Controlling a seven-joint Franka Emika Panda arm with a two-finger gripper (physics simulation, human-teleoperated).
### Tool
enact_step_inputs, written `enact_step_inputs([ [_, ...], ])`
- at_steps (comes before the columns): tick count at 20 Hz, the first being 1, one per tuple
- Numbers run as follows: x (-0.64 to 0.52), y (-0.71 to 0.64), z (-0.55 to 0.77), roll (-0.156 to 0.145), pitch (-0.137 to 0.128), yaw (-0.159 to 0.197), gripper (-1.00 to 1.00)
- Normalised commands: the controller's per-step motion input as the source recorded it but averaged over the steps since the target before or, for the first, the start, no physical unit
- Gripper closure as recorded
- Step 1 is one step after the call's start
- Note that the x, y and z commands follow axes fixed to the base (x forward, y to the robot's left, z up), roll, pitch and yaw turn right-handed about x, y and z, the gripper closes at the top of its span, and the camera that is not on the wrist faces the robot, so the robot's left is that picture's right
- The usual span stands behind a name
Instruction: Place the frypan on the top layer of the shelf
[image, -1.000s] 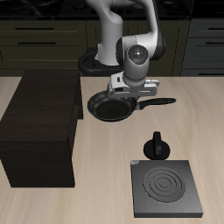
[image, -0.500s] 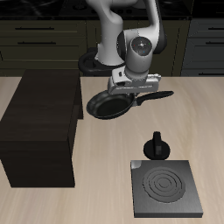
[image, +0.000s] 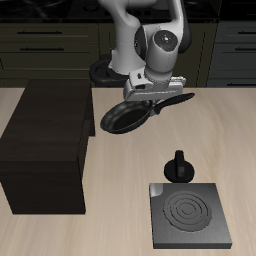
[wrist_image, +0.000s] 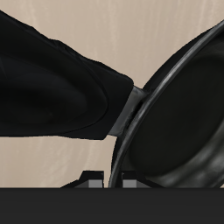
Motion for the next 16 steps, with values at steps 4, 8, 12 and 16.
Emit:
enact_step_inputs([
  [4, 0.02, -0.05, 0.14, -0.011, -0.021, 0.02, 1.0],
  [8, -0.02, 0.01, 0.19, -0.015, -0.041, 0.046, 1.0],
  [12, 0.0, 0.01, 0.23, -0.017, -0.046, 0.028, 1.0],
  [16, 0.03, -0.03, 0.24, -0.028, -0.037, 0.015, 1.0],
])
